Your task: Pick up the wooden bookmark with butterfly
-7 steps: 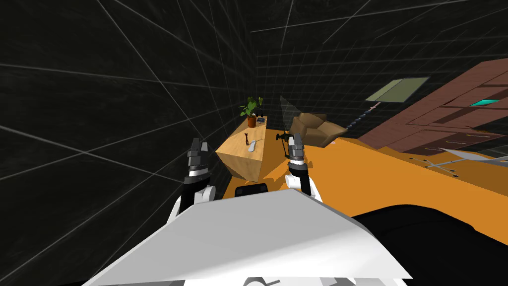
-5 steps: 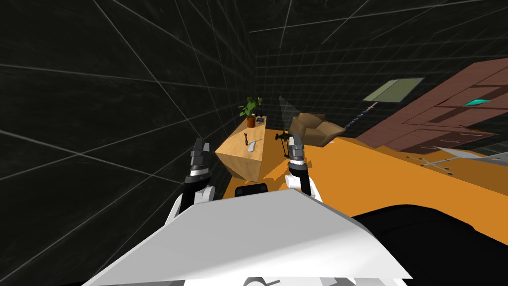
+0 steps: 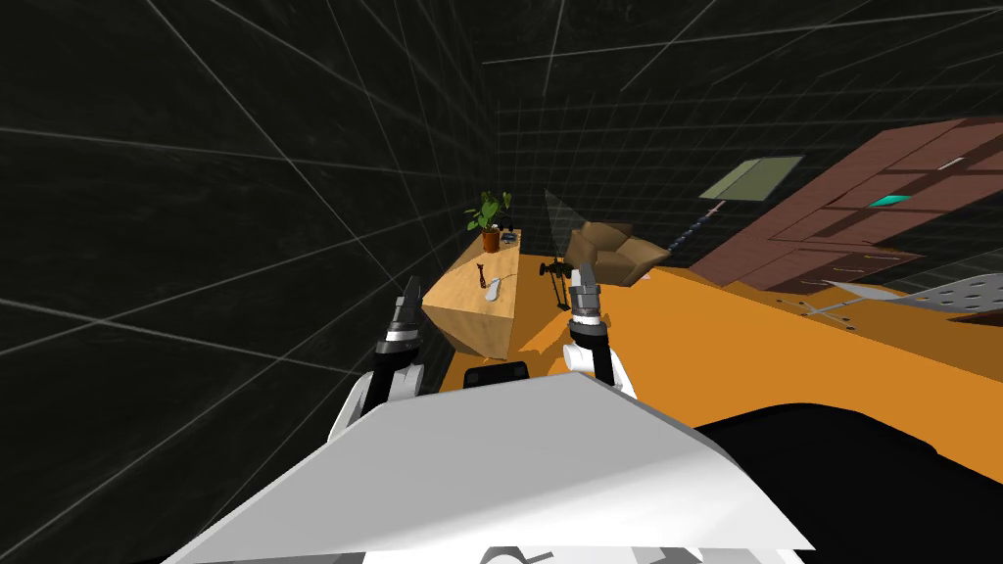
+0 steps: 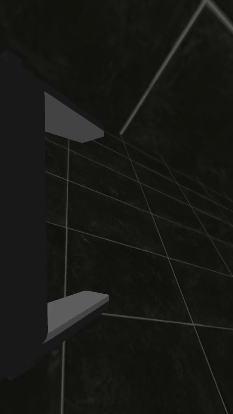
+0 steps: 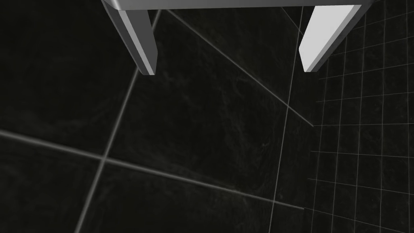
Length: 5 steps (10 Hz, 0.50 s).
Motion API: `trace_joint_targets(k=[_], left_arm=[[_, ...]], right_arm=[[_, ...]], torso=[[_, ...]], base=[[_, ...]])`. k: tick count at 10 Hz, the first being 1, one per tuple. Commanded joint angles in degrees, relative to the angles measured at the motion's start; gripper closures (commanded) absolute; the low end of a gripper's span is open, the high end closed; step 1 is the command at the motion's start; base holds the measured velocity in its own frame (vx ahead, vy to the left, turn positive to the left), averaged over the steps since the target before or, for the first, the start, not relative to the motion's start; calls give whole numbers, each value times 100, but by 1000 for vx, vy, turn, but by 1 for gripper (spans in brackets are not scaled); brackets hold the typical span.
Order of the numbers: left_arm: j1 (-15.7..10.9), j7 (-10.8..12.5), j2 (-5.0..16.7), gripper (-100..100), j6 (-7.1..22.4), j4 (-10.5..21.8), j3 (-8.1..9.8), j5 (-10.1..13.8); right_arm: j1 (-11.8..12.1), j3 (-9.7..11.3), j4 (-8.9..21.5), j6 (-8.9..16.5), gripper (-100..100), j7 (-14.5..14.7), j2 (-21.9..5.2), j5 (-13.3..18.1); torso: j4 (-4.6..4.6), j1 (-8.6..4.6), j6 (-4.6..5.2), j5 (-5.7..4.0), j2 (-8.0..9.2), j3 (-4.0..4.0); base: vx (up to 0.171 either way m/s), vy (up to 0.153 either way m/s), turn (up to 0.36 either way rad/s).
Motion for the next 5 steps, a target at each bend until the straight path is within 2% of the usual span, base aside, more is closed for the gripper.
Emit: trace_joint_targets(k=[1, 5], left_arm=[[-144, -129, 18, -100, 133, 162, 8, -206], [-426, -424, 117, -100, 392, 570, 59, -706]], right_arm=[[0, 0, 0, 0, 0, 0, 0, 0], [0, 0, 0, 0, 0, 0, 0, 0]], torso=[[0, 0, 0, 0, 0, 0], [0, 1, 0, 0, -1, 0]], base=[[18, -8, -88], [21, -5, -94]])
